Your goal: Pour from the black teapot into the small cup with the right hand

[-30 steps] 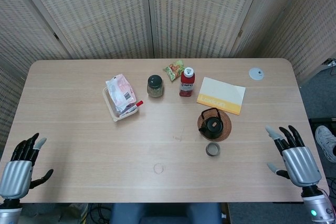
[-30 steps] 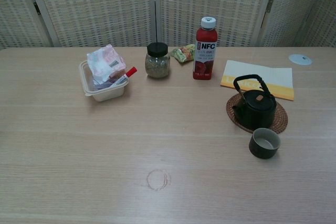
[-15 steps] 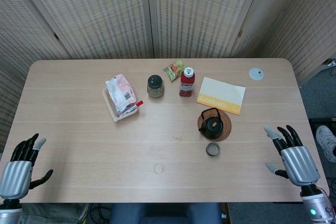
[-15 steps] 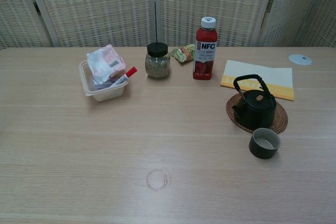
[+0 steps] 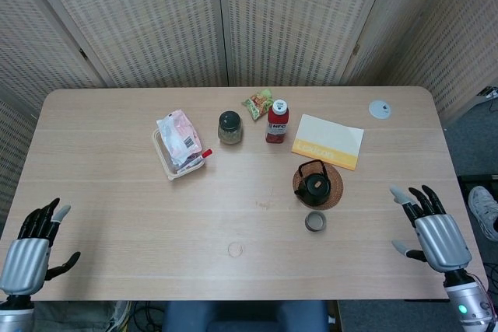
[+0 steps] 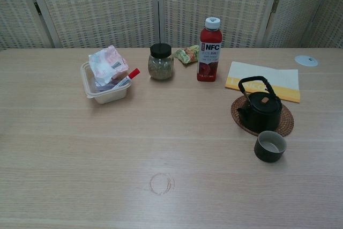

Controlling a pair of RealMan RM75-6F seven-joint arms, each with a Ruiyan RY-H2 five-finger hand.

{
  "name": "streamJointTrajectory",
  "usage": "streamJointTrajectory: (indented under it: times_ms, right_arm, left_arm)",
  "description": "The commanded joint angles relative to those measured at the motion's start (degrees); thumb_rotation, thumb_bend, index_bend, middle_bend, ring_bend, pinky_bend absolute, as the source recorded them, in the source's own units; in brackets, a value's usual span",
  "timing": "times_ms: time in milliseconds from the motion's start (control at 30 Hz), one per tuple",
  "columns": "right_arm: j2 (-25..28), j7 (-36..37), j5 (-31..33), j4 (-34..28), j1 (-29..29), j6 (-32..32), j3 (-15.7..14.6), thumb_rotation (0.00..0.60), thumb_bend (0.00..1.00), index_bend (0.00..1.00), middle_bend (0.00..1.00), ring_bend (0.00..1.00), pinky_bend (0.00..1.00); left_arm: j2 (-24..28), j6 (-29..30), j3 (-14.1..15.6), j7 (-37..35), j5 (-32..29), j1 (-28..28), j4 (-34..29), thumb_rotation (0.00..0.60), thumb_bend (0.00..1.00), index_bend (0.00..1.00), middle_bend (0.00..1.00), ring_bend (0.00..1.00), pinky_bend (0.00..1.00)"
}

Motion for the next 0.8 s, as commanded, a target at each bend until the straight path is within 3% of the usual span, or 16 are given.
streamJointTrajectory:
  times_ms: [33,300,467,800]
  right_arm:
    - [0.33,0.19,0.82,-0.33,1.01,-1.64,0.31,0.6,0.12,0.05,0.25,0.09,0.01]
    - [1.74,-0.66,4.5,-2.53,7.04,-10.88,2.59,0.6,0.11,0.1,0.25,0.09,0.01]
    - [2.24,-3.05,10.18,-4.56,11.96,-18.93,4.82,0.6,0.01,0.12,0.24,0.09,0.01]
    - [-1.6,-7.08,19.55,-2.92,22.8,-32.08,8.8,0.6,0.0,0.12,0.15,0.06,0.01]
  left_arm:
    - [0.03,0.0,0.02,-0.05,-0.05,0.03,0.04,0.6,0.2,0.09,0.0,0.07,0.05]
    - [-0.07,-0.06,0.09,-0.18,0.15,-0.05,0.07,0.6,0.21,0.09,0.0,0.07,0.05]
    - [-0.09,0.03,0.15,-0.24,-0.04,0.14,0.18,0.6,0.2,0.09,0.0,0.07,0.05]
    - [-0.08,0.06,0.27,-0.64,-0.46,0.48,0.59,0.6,0.2,0.09,0.0,0.07,0.05]
